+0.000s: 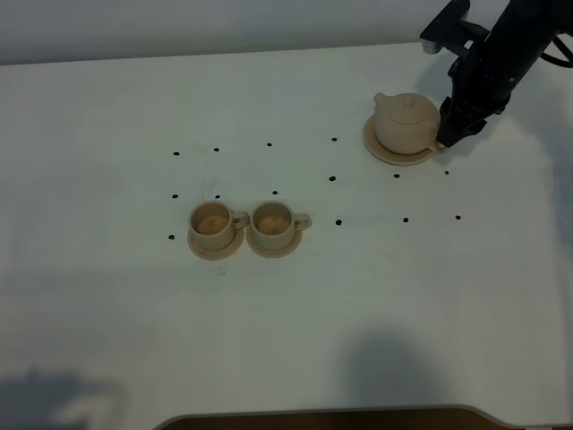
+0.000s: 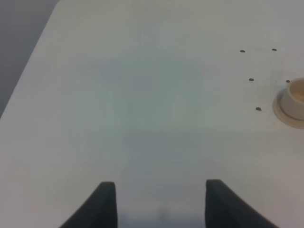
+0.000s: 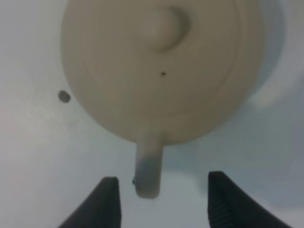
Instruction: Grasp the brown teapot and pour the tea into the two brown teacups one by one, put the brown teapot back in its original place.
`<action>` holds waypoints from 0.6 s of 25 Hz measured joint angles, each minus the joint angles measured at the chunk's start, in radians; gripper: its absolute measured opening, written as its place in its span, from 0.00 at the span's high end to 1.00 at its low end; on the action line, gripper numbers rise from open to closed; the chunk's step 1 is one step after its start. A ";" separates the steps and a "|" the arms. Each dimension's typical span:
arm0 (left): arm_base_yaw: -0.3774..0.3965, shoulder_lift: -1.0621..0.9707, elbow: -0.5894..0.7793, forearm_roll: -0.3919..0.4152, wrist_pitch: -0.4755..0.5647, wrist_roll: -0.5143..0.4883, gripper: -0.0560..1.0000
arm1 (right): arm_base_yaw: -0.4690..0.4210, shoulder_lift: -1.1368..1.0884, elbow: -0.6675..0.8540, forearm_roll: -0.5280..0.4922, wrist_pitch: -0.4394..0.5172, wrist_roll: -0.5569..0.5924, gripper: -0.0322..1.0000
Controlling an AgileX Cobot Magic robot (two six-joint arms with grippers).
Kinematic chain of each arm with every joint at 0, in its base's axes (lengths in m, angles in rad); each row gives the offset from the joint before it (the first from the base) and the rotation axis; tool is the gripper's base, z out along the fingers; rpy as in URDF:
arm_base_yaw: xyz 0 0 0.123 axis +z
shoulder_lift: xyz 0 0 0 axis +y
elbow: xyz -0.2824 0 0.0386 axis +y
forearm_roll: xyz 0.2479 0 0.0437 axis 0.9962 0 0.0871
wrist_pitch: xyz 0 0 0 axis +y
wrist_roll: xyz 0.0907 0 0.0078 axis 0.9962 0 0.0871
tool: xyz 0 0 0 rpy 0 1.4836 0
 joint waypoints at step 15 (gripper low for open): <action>0.000 0.000 0.000 0.000 0.000 0.001 0.51 | 0.071 0.068 -0.146 -0.112 0.116 0.126 0.55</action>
